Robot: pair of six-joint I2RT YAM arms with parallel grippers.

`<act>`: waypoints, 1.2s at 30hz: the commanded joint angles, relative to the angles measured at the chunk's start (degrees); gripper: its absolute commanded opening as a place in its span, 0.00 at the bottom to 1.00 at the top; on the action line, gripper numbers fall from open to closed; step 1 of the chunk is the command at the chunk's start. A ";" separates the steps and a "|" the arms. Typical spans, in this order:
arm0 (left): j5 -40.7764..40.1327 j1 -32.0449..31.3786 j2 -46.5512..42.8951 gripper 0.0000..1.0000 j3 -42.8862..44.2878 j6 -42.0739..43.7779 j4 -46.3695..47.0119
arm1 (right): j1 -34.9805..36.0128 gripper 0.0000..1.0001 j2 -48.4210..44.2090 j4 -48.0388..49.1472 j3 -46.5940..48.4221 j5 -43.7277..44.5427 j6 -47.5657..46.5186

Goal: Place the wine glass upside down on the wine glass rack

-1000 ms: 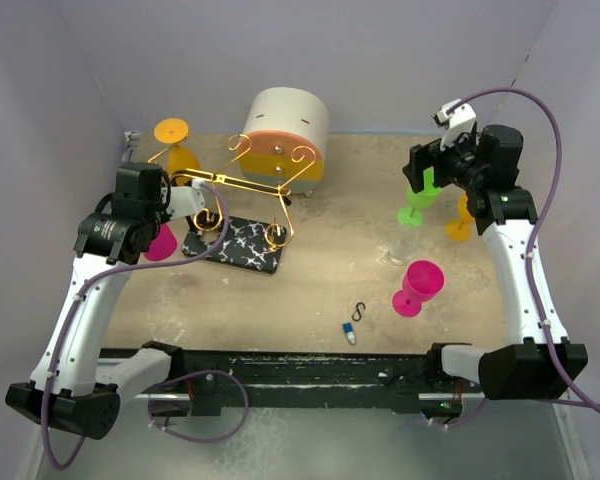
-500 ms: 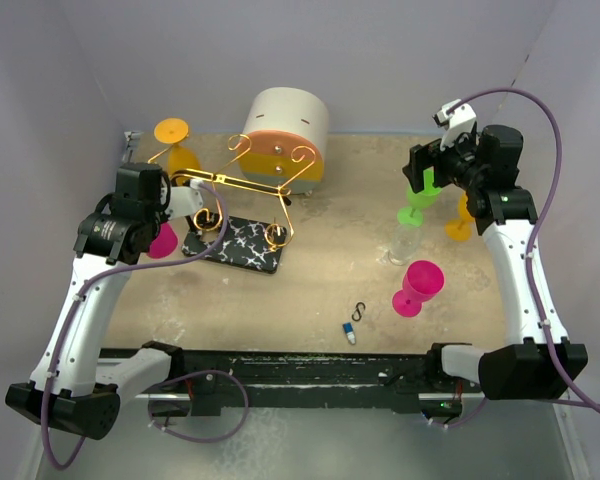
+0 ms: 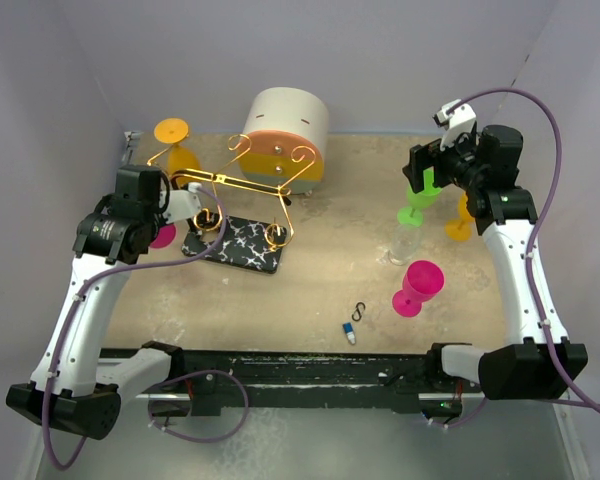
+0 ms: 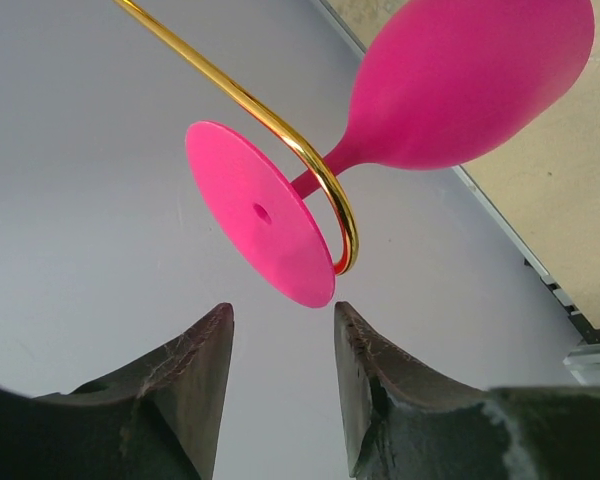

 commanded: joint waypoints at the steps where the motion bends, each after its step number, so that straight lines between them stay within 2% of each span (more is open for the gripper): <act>1: -1.20 0.60 -1.07 0.49 -0.31 -0.55 -0.49 | -0.23 1.00 0.04 2.01 0.07 0.56 -0.81; 11: -0.36 0.82 -1.14 0.59 -0.08 -1.97 -3.41 | -0.23 1.00 0.25 2.16 0.02 0.68 -1.01; 19: 5.99 0.71 -0.71 0.67 7.64 -5.53 -10.19 | -0.23 1.00 1.18 2.00 0.11 2.04 -1.85; 25: 22.39 0.57 -0.69 0.77 19.03 -7.96 -18.08 | -0.23 1.00 2.26 2.80 0.05 3.85 -1.84; 29: 35.47 0.53 -0.83 0.84 26.74 -9.73 -20.85 | -0.23 1.00 2.85 4.75 -1.12 8.26 -0.28; 32: 46.86 0.52 -1.48 0.88 29.65 -14.10 -19.13 | -0.53 0.99 4.08 7.47 -1.91 13.90 1.22; 36: 53.51 0.56 -1.95 0.91 28.80 -20.49 -14.35 | -1.39 0.97 5.31 9.16 -2.79 17.99 3.16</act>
